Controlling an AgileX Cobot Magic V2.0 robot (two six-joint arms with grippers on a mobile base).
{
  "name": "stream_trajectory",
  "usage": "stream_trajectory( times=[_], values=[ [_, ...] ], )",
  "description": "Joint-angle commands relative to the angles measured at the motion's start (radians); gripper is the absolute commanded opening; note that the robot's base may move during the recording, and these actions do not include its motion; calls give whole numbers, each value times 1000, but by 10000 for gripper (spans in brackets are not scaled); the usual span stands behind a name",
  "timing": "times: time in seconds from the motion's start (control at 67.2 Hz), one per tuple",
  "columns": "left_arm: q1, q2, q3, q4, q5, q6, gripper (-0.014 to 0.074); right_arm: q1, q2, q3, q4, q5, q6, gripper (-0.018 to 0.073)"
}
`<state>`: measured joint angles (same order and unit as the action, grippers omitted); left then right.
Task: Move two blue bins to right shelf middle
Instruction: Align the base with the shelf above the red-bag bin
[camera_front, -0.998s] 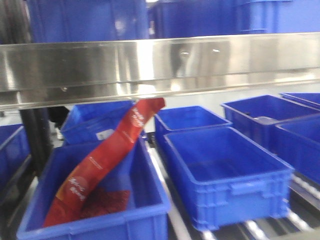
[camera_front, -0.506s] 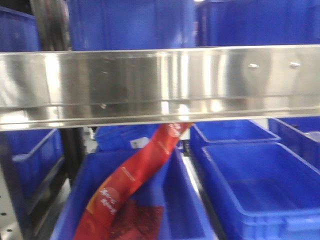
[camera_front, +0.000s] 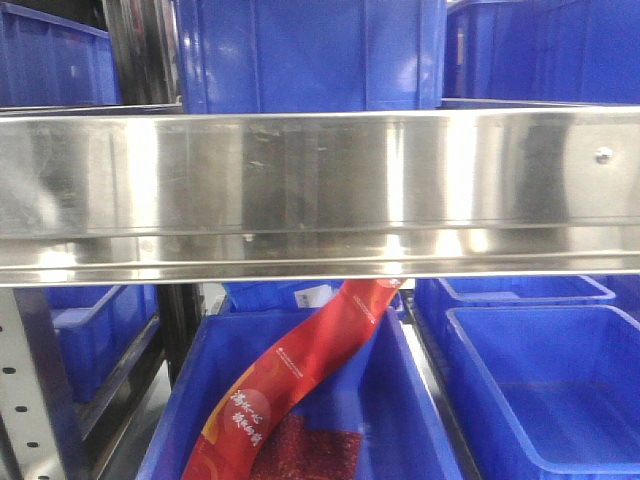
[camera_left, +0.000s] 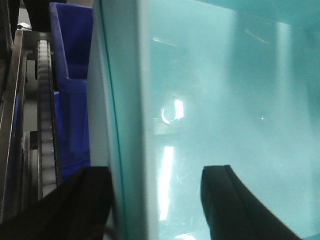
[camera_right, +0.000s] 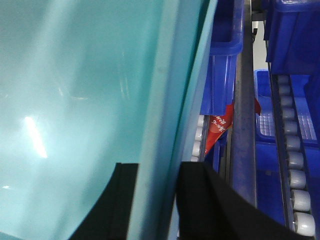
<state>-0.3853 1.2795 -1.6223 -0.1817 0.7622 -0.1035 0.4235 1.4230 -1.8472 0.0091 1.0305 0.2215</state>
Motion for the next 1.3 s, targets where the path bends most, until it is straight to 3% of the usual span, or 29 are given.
stream_trajectory(
  times=[0.0,1.281],
  values=[
    [3,-24,-17,13,-56,40,-111,-13,-16,-16,-76,-75,-13,-158],
    [3,-24,-17,8,-93,40,-111,-13,-16,-16,-76,-80,-13,-158]
  ],
)
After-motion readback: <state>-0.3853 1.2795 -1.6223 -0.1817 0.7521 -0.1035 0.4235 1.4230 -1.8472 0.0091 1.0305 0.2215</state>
